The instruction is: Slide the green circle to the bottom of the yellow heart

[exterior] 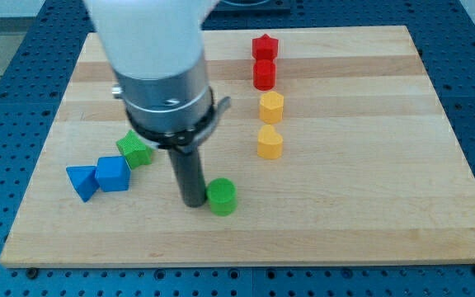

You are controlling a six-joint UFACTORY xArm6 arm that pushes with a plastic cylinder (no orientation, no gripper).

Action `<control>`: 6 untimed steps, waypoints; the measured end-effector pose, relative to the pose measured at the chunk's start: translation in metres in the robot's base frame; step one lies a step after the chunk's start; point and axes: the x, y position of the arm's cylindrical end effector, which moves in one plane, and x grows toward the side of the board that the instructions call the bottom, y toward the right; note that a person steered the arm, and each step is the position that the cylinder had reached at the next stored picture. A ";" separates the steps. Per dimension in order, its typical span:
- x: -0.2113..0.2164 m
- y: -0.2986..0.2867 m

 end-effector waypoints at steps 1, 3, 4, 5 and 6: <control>0.000 0.016; 0.041 0.017; 0.029 0.033; 0.011 0.048; 0.003 0.059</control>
